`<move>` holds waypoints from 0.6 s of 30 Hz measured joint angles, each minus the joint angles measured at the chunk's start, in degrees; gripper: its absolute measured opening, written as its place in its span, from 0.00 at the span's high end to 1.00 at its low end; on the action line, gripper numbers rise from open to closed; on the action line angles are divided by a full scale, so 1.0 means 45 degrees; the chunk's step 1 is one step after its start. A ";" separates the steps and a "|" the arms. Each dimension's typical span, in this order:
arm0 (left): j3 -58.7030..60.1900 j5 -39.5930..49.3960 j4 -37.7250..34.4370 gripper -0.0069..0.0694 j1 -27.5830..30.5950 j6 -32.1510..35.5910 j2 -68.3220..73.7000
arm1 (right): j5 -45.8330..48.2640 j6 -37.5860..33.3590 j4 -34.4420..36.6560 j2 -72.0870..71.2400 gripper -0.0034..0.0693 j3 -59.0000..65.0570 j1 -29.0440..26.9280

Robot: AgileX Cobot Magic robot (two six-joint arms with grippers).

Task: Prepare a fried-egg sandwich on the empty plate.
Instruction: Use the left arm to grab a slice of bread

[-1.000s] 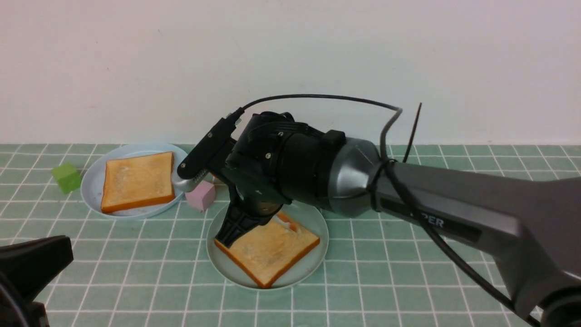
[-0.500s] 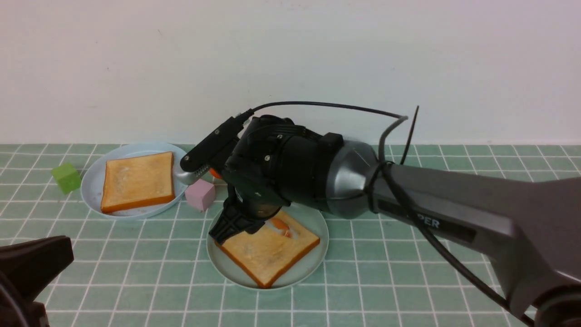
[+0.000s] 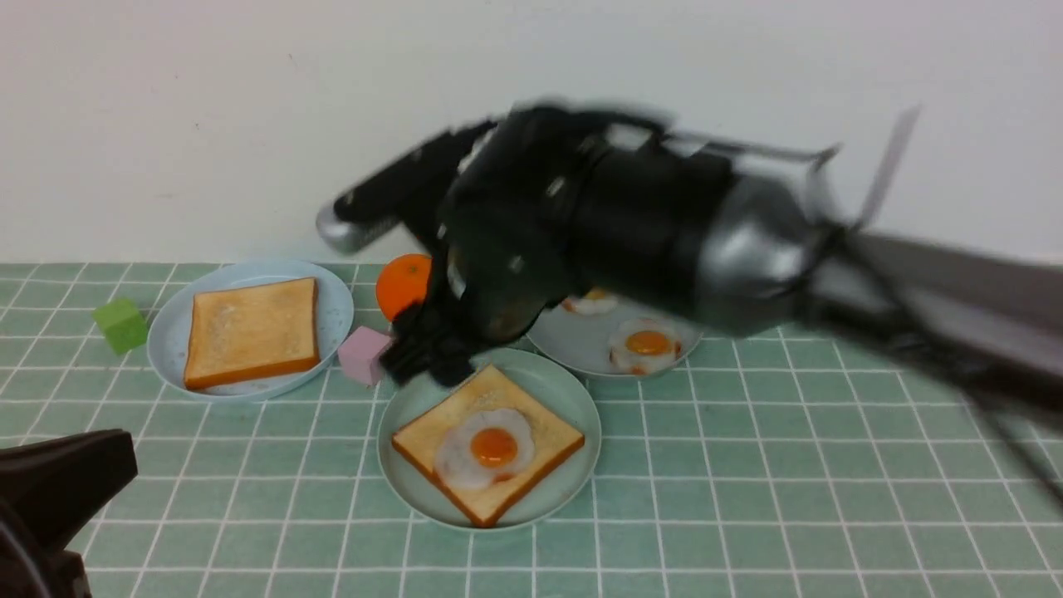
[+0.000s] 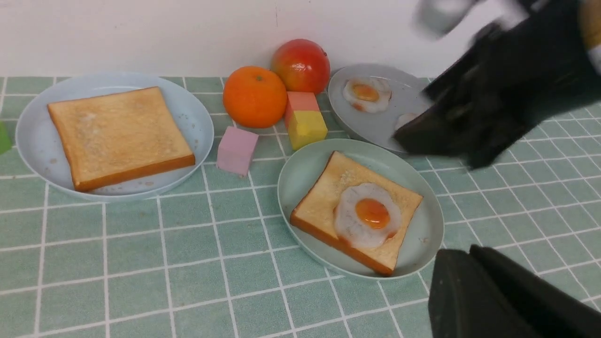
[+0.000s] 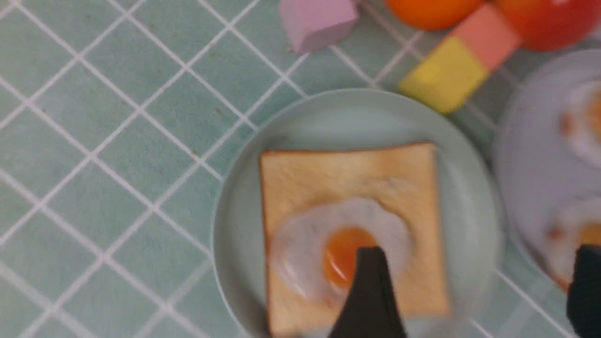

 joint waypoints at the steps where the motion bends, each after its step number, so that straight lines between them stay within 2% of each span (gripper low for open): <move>1: 0.0000 0.0000 -0.0041 0.87 0.0000 0.0000 0.0086 | 0.0678 -0.0241 0.0000 -0.0444 0.30 0.0000 0.0000; 3: 0.0000 0.0000 -0.0128 0.87 0.0000 0.0000 0.0418 | 0.1817 -0.0587 0.0004 -0.1344 0.39 0.0000 0.0010; 7: -0.0365 0.0000 -0.0751 0.87 0.0000 0.0084 0.2169 | 0.3238 -0.1118 -0.0042 -0.2995 0.68 0.0161 0.0010; 11: -0.1582 0.0074 -0.1863 0.93 0.0000 0.1422 0.4545 | 0.3458 -0.1204 -0.0109 -0.4802 0.93 0.1352 0.0010; 14: -0.2972 0.0349 -0.2507 0.93 0.0199 0.2847 0.6553 | 0.3511 -0.1121 -0.0164 -0.6052 0.97 0.2470 0.0010; 16: -0.4028 0.0655 -0.3065 0.93 0.0792 0.4057 0.7844 | 0.3525 -0.0977 -0.0212 -0.7011 0.97 0.3388 0.0010; 18: -0.5092 0.1071 -0.4031 0.93 0.1854 0.5910 0.9071 | 0.3557 -0.0911 -0.0212 -0.8151 0.97 0.4356 0.0010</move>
